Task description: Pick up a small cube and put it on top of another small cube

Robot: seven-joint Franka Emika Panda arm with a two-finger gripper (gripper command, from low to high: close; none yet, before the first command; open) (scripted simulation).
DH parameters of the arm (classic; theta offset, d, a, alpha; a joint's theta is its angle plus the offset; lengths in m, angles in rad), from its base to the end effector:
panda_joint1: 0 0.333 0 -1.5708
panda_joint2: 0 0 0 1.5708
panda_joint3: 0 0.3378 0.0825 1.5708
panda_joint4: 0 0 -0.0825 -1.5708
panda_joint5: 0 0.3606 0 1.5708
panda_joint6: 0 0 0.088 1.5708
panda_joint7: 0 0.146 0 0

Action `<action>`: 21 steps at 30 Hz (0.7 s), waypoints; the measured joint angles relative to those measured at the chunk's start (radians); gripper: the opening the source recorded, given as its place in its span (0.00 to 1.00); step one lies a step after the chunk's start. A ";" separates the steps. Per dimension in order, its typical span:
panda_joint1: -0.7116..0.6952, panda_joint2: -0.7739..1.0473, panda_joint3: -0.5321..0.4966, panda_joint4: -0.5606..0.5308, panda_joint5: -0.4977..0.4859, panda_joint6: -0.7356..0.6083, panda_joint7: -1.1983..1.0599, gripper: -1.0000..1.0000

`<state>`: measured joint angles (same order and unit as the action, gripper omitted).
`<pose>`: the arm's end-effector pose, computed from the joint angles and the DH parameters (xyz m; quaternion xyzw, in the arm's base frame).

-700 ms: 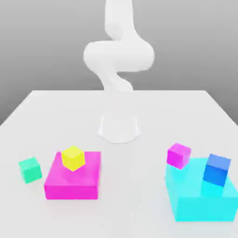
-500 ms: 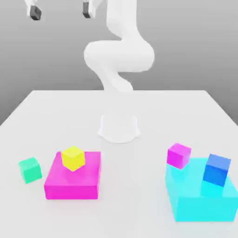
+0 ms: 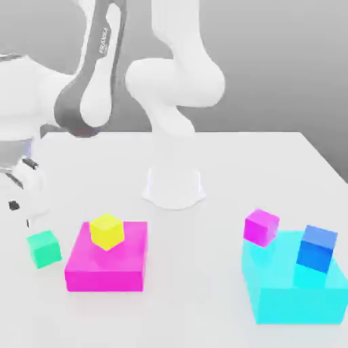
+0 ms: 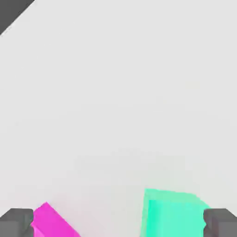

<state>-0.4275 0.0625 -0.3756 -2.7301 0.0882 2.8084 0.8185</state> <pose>0.2702 -0.2881 0.2115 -0.6585 0.7525 -0.0105 0.0035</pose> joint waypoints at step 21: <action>-0.085 0.011 0.117 -0.012 -0.004 0.004 0.025 0.00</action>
<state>-0.5129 0.0730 -0.2591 -2.7425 0.0839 2.8125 0.8437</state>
